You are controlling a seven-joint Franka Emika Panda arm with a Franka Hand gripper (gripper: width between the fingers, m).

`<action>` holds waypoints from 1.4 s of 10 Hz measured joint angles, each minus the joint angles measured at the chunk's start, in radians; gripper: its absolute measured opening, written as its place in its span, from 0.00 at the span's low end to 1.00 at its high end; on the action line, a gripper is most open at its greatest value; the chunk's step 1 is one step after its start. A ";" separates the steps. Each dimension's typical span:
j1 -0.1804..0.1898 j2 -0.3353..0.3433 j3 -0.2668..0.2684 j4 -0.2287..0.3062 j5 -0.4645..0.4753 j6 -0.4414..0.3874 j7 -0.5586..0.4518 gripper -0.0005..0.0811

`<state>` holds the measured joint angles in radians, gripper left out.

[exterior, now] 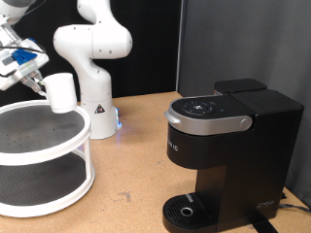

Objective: Make a cup of coffee with the keurig machine

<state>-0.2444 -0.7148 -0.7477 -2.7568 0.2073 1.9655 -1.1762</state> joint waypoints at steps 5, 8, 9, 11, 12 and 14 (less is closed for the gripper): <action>0.041 0.007 0.076 -0.045 0.117 0.144 0.147 0.10; 0.122 0.054 0.158 -0.052 0.194 0.274 0.264 0.10; 0.152 0.077 0.174 -0.045 0.204 0.281 0.285 0.10; 0.219 0.120 0.189 -0.033 0.252 0.310 0.291 0.10; 0.257 0.136 0.190 -0.029 0.282 0.336 0.289 0.10; 0.336 0.168 0.195 -0.023 0.343 0.400 0.288 0.10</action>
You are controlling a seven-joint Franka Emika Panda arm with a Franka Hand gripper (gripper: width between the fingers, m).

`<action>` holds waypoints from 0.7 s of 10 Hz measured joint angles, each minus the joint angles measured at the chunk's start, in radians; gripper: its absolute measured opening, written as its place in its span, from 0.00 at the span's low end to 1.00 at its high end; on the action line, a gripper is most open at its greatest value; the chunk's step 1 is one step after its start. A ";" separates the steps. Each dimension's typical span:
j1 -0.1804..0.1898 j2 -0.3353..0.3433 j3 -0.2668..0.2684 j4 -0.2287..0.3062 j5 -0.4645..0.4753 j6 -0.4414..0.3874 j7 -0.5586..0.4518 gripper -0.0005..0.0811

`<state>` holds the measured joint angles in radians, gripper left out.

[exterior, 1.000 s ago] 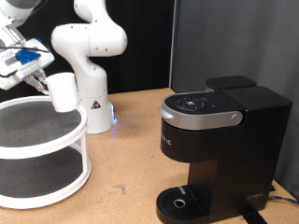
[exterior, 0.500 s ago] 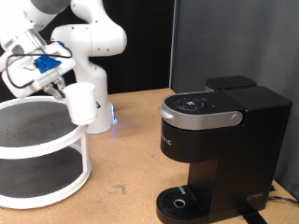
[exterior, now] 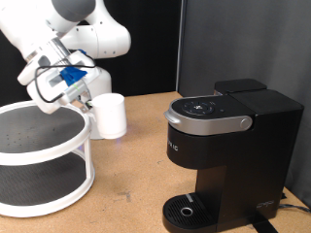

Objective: Make a cup of coffee with the keurig machine

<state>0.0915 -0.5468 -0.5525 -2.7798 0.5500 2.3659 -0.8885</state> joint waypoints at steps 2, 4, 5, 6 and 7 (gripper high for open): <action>0.058 0.046 0.007 0.020 0.038 0.041 0.000 0.10; 0.057 0.045 0.000 0.019 0.038 0.018 -0.004 0.10; 0.057 0.046 -0.002 0.016 0.037 0.012 -0.005 0.10; 0.058 0.049 0.003 0.007 0.037 0.035 -0.005 0.10; 0.061 0.060 0.012 -0.009 0.037 0.078 -0.005 0.10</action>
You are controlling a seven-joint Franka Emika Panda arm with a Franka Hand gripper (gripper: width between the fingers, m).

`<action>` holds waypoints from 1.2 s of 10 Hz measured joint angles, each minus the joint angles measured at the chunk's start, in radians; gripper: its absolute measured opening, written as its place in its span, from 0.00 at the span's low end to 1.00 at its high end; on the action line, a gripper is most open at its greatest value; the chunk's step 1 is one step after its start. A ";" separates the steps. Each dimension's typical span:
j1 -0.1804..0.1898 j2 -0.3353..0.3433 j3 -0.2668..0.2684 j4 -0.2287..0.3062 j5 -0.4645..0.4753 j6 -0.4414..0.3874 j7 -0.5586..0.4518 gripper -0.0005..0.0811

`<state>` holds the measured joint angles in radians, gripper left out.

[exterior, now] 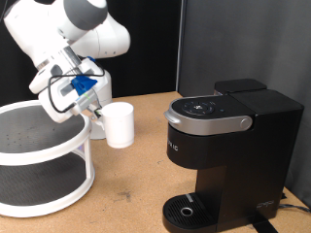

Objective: Make a cup of coffee with the keurig machine

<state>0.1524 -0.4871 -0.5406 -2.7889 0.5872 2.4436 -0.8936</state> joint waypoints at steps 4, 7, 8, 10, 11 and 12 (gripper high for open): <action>0.070 0.103 0.002 -0.012 0.074 0.092 -0.025 0.10; 0.128 0.182 -0.008 -0.007 0.208 0.140 -0.122 0.10; 0.145 0.208 -0.009 -0.005 0.252 0.162 -0.157 0.10; 0.172 0.261 -0.008 0.003 0.326 0.190 -0.215 0.10; 0.182 0.285 -0.008 0.007 0.360 0.196 -0.245 0.10; 0.193 0.305 -0.008 0.012 0.409 0.199 -0.285 0.10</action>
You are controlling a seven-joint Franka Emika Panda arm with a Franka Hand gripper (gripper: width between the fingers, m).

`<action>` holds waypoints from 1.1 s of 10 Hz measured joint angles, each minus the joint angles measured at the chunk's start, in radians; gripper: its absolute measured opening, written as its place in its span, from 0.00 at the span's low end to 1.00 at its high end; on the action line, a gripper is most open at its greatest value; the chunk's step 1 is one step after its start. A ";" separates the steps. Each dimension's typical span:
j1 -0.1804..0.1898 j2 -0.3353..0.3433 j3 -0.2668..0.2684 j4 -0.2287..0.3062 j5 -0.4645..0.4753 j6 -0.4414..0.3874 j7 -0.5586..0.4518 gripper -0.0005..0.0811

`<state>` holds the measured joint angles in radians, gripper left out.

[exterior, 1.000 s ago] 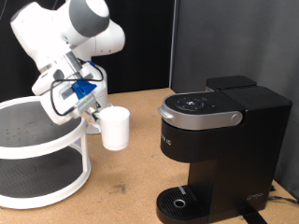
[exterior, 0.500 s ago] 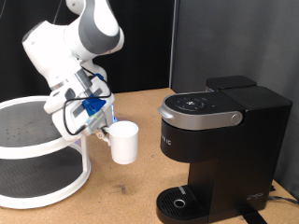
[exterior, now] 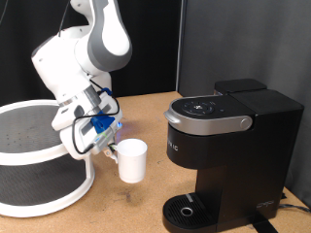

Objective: Make a cup of coffee with the keurig machine

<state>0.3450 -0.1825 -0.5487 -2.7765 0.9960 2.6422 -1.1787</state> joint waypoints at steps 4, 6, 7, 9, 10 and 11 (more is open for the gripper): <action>0.041 0.076 0.024 0.037 0.180 0.012 -0.111 0.10; 0.058 0.120 0.047 0.065 0.254 0.016 -0.146 0.10; 0.065 0.142 0.061 0.081 0.284 0.017 -0.157 0.10; 0.075 0.183 0.088 0.112 0.339 0.017 -0.178 0.10; 0.079 0.203 0.101 0.128 0.363 0.017 -0.186 0.10; 0.080 0.223 0.114 0.145 0.387 0.017 -0.193 0.10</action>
<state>0.4247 0.0405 -0.4345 -2.6317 1.3832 2.6591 -1.3715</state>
